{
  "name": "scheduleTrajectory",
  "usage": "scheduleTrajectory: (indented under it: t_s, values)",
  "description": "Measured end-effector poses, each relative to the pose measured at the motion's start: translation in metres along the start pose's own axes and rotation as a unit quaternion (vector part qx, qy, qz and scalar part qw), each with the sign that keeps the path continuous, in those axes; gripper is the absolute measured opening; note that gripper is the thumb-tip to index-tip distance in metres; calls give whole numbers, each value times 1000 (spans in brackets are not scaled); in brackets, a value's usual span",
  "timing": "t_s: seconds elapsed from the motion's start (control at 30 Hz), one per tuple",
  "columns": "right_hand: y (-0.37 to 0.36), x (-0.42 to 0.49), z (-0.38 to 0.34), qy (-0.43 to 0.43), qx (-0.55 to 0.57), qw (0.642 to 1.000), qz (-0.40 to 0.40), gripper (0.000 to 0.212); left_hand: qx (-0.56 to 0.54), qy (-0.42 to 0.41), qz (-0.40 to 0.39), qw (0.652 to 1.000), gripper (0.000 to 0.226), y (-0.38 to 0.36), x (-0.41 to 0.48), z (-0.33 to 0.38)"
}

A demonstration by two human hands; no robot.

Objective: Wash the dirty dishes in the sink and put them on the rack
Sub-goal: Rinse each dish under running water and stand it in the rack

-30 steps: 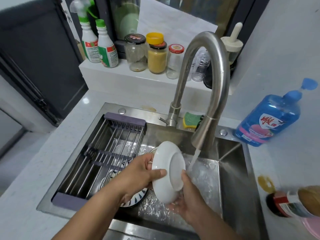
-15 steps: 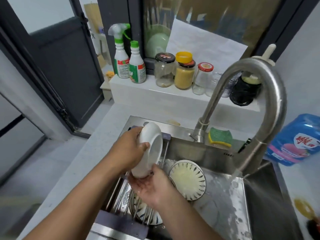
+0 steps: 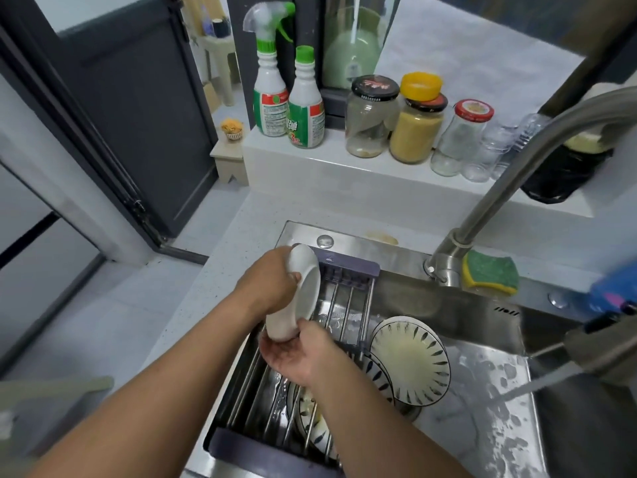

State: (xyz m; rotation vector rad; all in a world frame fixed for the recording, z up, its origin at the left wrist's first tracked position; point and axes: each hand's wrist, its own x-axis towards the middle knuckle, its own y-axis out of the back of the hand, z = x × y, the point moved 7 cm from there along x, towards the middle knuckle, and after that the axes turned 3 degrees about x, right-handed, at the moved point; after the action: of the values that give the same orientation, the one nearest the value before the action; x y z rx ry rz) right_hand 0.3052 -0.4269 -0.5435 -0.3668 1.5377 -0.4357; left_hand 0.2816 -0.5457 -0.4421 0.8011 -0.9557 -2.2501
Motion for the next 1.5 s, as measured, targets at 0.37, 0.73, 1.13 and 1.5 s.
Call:
scheduleTrajectory:
  t_s: [0.37,0.73,1.13,1.5]
  values:
    - [3,18,9,0,-145,989,29,51,-27,35,17,999,43,8,4,-28]
    - [15,14,-3,76,-271,959,39,45,78,1,123,989,66,4,-22,-30]
    - [118,-54,-88,315,-338,879,113,22,-176,-69,8,982,39,-119,-95,62]
    - [302,-40,-137,195,-366,868,272,16,-379,261,-194,866,19,-321,-129,57]
